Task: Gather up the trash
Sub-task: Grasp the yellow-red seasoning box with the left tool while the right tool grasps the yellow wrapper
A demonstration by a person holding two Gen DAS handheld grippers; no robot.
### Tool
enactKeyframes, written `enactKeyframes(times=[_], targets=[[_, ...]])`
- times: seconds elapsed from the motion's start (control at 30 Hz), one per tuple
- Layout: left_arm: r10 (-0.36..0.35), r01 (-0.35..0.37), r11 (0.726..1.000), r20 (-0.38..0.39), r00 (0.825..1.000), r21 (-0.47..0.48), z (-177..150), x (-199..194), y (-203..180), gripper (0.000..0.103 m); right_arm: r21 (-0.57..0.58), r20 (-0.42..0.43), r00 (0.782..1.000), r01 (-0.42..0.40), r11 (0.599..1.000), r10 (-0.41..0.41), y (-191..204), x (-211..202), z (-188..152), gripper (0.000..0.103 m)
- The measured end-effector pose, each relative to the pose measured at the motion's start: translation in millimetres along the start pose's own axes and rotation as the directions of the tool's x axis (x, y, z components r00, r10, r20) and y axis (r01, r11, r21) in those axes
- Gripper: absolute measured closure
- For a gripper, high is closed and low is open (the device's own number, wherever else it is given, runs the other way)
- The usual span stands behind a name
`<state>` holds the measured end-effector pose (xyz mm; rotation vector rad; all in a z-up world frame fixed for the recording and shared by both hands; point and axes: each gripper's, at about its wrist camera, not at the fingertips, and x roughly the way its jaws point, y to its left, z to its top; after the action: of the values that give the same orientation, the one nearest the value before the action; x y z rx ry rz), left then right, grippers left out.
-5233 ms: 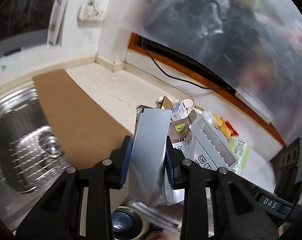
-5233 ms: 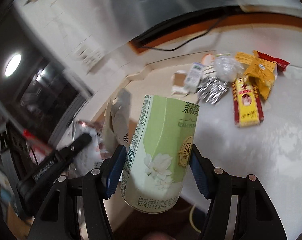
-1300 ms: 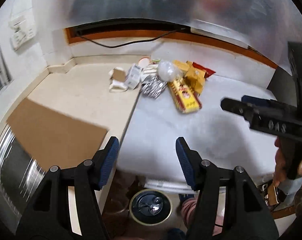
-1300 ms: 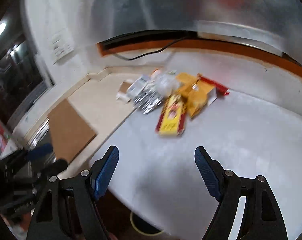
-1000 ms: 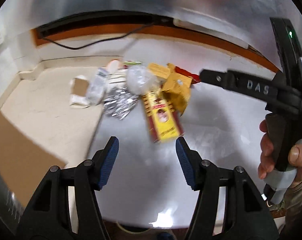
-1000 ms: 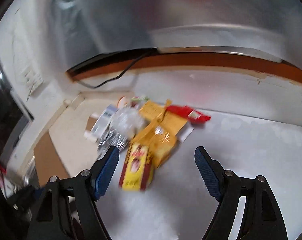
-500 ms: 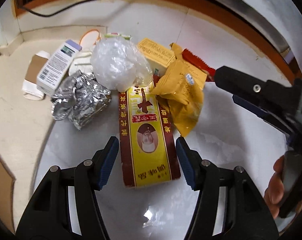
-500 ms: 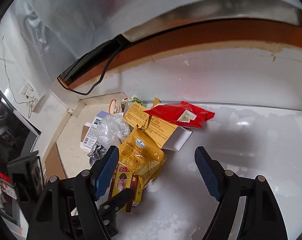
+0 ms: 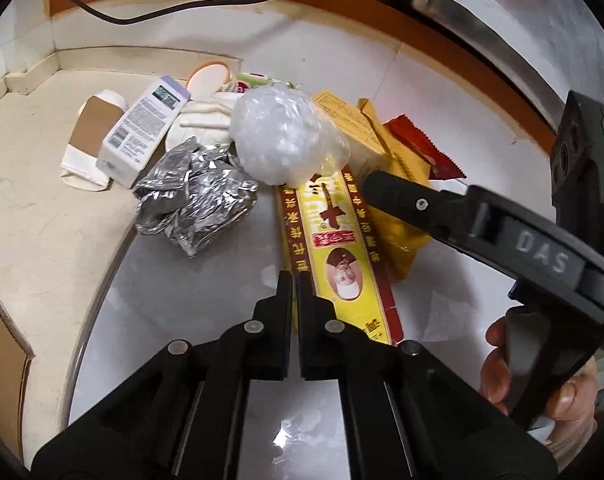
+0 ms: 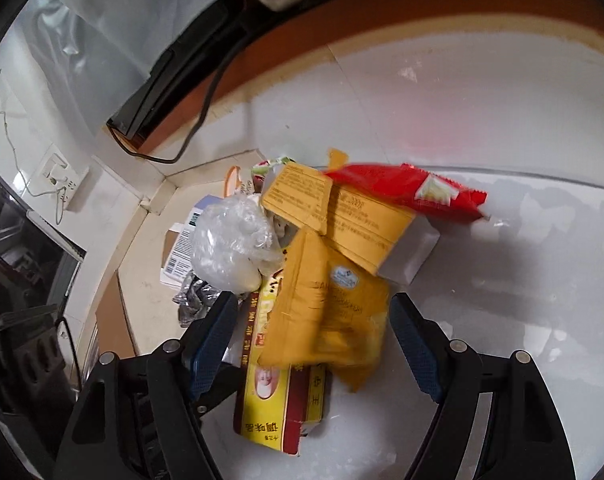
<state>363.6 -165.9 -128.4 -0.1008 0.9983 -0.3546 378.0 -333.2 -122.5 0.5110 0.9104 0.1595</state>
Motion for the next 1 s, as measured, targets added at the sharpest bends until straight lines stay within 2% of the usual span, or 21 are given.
enactKeyframes(times=[0.07,0.13,0.17,0.2,0.23,0.27,0.3,0.43,0.63,0.83,1.0], targets=[[-0.013,0.013,1.000,-0.007,1.000,0.001,-1,-1,1,0.103,0.005,-0.012,1.000,0.005,1.000,-0.005,-3,5,-3,0.057],[-0.038,0.038,0.999,-0.017,0.999,0.008,-1,-2,0,0.098,0.013,-0.041,0.999,0.002,1.000,-0.002,-6,11,-5,0.067],[-0.047,0.047,0.999,-0.022,0.999,0.008,0,-1,0,0.088,0.020,-0.048,0.999,0.008,1.000,-0.007,-9,13,-7,0.068],[-0.055,0.055,0.998,-0.025,0.998,0.004,-1,-1,-1,0.069,0.022,-0.046,0.999,0.008,1.000,-0.007,-12,13,-8,0.069],[-0.065,0.064,0.998,-0.028,0.998,-0.005,-1,-1,-1,0.057,0.024,-0.043,0.999,0.002,1.000,-0.001,-14,13,-9,0.070],[-0.078,0.078,0.997,-0.023,0.997,-0.020,0,-1,-1,0.038,0.032,-0.043,0.999,-0.007,0.999,0.009,-16,13,-10,0.073],[-0.089,0.088,0.995,-0.015,0.996,-0.037,1,-1,0,0.035,0.039,-0.043,0.999,-0.016,0.999,0.018,-17,12,-11,0.074],[-0.111,0.108,0.991,-0.031,0.993,-0.078,10,8,-3,0.035,0.035,-0.023,0.999,-0.029,0.999,0.029,-19,3,-13,0.079],[-0.001,0.000,1.000,-0.071,0.997,-0.016,12,24,-23,0.035,0.020,0.011,1.000,-0.014,1.000,0.014,-19,-16,-13,0.085],[0.007,-0.011,0.999,-0.087,0.996,-0.044,22,38,-31,0.034,0.023,0.020,1.000,-0.023,0.999,0.023,-28,-33,-13,0.086],[0.034,-0.035,0.999,-0.111,0.993,-0.006,29,47,-42,0.034,0.031,0.027,0.999,-0.024,0.999,0.024,-39,-48,-13,0.086]])
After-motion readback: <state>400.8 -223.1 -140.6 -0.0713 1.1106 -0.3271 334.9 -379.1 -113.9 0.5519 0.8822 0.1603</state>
